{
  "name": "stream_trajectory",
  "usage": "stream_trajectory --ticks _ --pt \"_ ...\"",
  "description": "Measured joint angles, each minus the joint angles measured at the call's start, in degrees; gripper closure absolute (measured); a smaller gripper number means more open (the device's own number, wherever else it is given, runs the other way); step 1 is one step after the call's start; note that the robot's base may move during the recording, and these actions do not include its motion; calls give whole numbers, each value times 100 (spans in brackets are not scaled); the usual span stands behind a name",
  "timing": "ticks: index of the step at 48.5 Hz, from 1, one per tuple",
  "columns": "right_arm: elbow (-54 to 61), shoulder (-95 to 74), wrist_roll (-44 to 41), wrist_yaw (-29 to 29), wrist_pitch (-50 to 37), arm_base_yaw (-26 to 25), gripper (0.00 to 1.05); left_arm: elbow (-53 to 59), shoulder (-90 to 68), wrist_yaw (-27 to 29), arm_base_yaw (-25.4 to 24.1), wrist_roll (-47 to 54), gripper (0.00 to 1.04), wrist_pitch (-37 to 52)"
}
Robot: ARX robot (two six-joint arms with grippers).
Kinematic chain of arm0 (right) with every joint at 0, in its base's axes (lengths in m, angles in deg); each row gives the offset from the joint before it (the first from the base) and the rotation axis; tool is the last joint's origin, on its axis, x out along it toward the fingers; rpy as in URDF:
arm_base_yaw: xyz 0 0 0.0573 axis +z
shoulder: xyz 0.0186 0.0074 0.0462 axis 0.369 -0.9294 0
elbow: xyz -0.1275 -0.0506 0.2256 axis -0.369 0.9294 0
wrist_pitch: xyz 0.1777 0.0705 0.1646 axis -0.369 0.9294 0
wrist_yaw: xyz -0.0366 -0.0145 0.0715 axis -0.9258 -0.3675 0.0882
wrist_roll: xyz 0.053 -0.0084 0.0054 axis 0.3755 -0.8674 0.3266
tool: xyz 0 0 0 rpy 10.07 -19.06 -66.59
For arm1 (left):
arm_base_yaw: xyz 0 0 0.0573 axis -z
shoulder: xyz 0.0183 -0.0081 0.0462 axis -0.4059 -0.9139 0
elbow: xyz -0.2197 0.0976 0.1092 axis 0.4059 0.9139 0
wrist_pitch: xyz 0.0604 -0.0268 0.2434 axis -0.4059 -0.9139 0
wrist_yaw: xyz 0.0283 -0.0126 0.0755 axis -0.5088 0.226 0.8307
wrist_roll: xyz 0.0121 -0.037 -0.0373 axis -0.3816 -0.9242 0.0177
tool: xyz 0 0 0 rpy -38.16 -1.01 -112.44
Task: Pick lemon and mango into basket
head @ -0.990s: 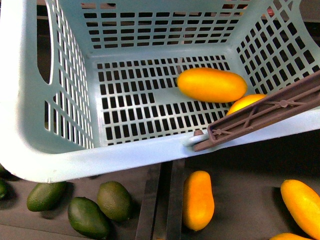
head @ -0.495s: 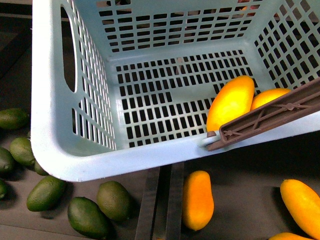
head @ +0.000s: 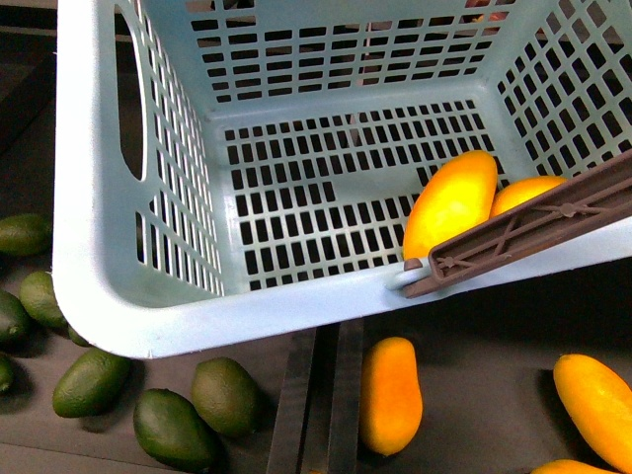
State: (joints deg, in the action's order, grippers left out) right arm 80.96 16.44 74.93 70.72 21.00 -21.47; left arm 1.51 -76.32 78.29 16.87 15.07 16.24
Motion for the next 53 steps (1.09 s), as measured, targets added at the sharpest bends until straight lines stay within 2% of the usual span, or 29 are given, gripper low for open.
stream_trajectory --ticks 11,18,40,53 --pt "186 647 0 0 457 -4 103 0 0 -20 0 -2 76 0" --pt "369 800 -2 -9 363 -7 103 0 0 9 0 2 76 0" --pt "372 2356 -2 13 1825 -9 103 0 0 0 0 2 76 0" --pt "372 2881 -2 13 2347 -9 103 0 0 2 0 4 76 0"
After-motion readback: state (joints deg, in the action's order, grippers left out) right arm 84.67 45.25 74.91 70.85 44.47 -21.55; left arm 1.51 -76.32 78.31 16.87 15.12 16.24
